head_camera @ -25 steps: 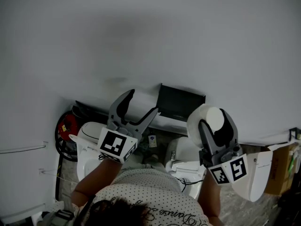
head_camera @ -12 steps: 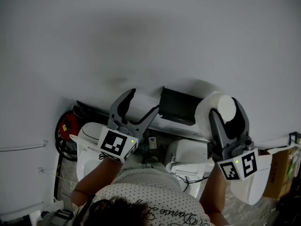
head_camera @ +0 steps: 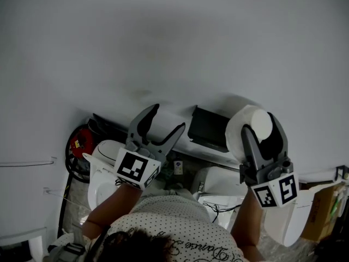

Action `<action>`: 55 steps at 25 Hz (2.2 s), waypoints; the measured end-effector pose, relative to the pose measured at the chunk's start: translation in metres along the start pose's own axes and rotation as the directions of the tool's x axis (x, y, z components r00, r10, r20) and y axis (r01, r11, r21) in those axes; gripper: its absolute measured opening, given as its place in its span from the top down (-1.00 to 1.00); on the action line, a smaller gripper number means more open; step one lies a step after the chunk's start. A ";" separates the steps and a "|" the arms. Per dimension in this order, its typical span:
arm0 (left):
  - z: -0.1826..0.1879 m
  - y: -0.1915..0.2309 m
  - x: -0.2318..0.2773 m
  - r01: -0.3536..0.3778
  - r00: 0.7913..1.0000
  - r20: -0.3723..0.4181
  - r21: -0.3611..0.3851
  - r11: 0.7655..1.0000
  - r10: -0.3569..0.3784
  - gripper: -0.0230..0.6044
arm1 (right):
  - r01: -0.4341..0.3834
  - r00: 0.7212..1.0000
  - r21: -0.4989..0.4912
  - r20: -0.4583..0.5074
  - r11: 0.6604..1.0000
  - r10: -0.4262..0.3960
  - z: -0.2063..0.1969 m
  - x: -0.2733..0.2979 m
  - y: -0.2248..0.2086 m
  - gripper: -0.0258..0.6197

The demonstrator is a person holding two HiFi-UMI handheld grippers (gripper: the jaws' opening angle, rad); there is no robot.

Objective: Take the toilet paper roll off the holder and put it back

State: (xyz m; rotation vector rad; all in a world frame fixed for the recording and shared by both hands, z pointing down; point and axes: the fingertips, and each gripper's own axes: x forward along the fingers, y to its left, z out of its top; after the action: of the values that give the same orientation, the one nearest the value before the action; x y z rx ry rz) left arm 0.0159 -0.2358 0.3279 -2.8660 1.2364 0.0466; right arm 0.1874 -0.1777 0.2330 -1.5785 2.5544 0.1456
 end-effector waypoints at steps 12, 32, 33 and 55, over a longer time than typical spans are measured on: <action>-0.003 0.022 -0.006 -0.066 0.998 -0.013 -0.002 0.998 0.066 -0.09 | -0.069 0.997 0.035 -0.026 0.997 0.070 -0.021 0.028 0.005 0.02; -0.005 0.030 -0.004 -0.090 0.996 -0.027 -0.003 0.996 0.090 -0.07 | -0.132 0.982 0.017 -0.130 0.991 0.133 -0.071 0.046 0.013 0.02; -0.004 0.030 -0.004 -0.090 0.996 -0.026 -0.004 0.996 0.090 -0.07 | -0.134 0.982 0.009 -0.134 0.991 0.134 -0.071 0.047 0.014 0.02; -0.004 0.026 -0.002 -0.072 0.997 -0.026 0.004 0.997 0.072 -0.07 | -0.154 0.956 -0.005 -0.252 0.988 0.147 -0.084 0.050 0.017 0.00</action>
State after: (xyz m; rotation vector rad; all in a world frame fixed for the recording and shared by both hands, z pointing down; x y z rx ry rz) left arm -0.0040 -0.2521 0.3318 -2.8277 1.3432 0.0089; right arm 0.1447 -0.2277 0.3082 -1.4952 2.8777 -0.0091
